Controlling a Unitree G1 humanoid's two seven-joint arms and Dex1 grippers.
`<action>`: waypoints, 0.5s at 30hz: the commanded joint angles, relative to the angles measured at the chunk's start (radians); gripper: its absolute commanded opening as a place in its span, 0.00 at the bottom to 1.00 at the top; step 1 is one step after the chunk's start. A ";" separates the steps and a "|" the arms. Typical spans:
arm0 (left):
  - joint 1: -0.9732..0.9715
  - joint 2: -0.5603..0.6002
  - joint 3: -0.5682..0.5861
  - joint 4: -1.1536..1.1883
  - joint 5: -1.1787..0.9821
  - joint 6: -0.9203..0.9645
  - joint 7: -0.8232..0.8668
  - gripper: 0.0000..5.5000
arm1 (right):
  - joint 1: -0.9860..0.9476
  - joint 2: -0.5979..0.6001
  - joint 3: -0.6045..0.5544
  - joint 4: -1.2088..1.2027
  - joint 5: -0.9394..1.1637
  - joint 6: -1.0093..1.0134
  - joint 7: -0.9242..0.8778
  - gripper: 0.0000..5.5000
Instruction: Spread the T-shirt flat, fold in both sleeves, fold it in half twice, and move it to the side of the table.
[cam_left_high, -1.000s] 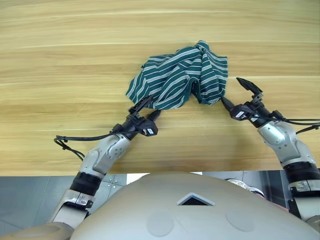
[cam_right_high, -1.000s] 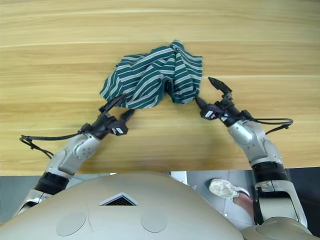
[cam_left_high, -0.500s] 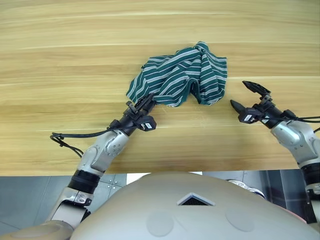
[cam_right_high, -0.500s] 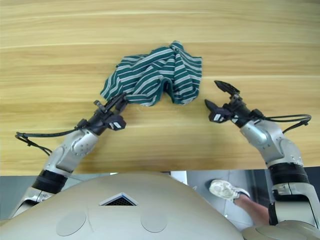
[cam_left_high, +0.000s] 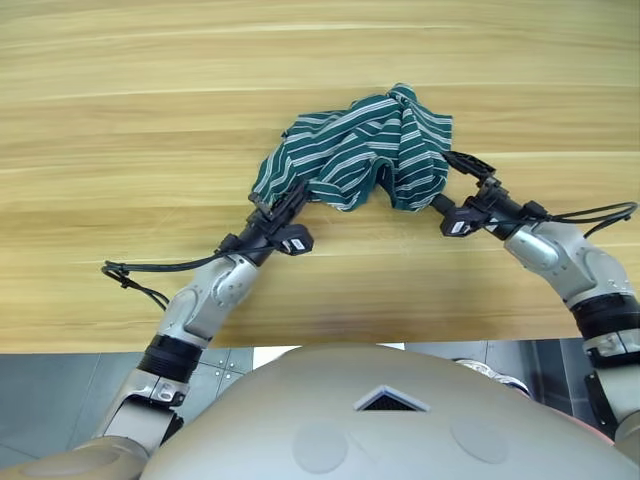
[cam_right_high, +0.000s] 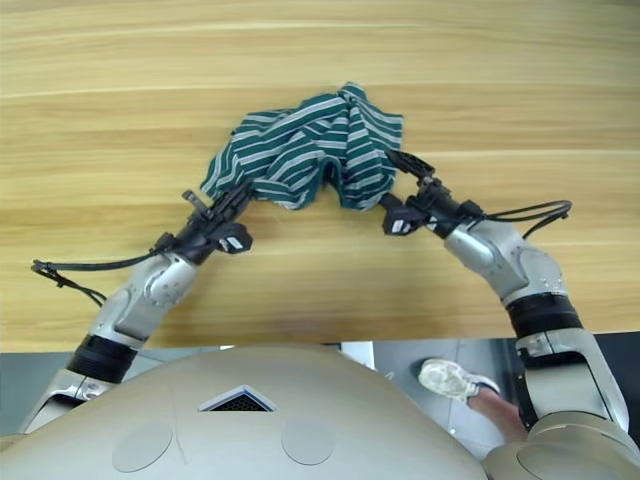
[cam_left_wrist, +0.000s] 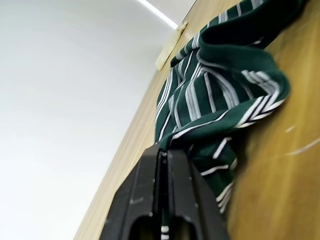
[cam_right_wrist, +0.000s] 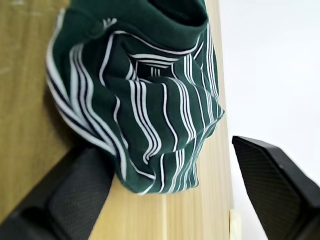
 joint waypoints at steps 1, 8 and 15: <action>0.014 0.013 0.005 0.060 0.012 0.054 -0.003 0.00 | 0.047 0.012 0.072 0.061 -0.054 0.026 0.043 0.74; 0.019 0.024 0.024 0.071 0.006 0.061 0.024 0.00 | 0.073 -0.010 0.039 0.096 -0.020 0.052 -0.010 0.51; 0.036 0.033 0.034 0.065 -0.006 0.068 0.024 0.00 | 0.072 0.002 0.045 0.110 -0.014 0.062 -0.031 0.27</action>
